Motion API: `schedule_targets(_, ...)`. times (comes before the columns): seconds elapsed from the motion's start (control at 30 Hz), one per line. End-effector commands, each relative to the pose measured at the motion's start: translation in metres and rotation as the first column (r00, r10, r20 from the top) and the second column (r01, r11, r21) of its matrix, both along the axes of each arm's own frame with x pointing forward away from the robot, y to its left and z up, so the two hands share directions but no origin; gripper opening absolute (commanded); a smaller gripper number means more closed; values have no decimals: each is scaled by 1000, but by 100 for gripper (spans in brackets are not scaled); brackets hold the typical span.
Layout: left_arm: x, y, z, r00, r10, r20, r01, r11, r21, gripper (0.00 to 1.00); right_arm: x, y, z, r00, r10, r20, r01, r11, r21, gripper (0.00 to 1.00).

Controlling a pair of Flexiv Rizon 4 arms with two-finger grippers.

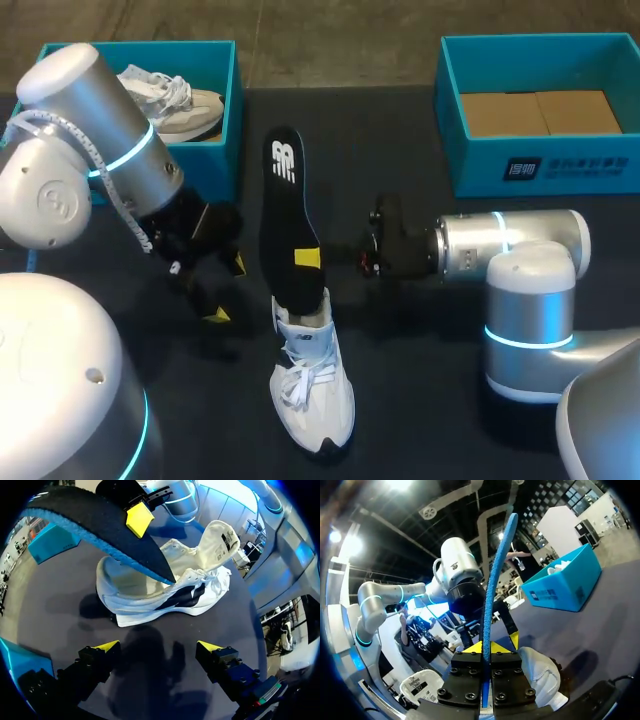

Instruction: Take the shoe out of the shoebox, open the shoe tongue, remove and reinsert the insole, then place the shoe into the shoebox

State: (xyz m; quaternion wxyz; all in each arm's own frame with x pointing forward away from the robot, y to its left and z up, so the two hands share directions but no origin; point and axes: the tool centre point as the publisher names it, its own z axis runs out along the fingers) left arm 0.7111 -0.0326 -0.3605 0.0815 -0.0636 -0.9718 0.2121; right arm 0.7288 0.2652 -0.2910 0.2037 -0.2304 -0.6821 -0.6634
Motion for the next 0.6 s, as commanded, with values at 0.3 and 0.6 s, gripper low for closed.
schedule_targets(0.3,1,-1,-9,1000,12,-5,-12,1000,12,100,-1,7,9,999,-43,11,43,999,-24,0)
schedule_targets(0.6,2,0,-12,1000,12,-13,-12,1000,12,100,1,16,14,996,-78,45,80,996,-47,0)
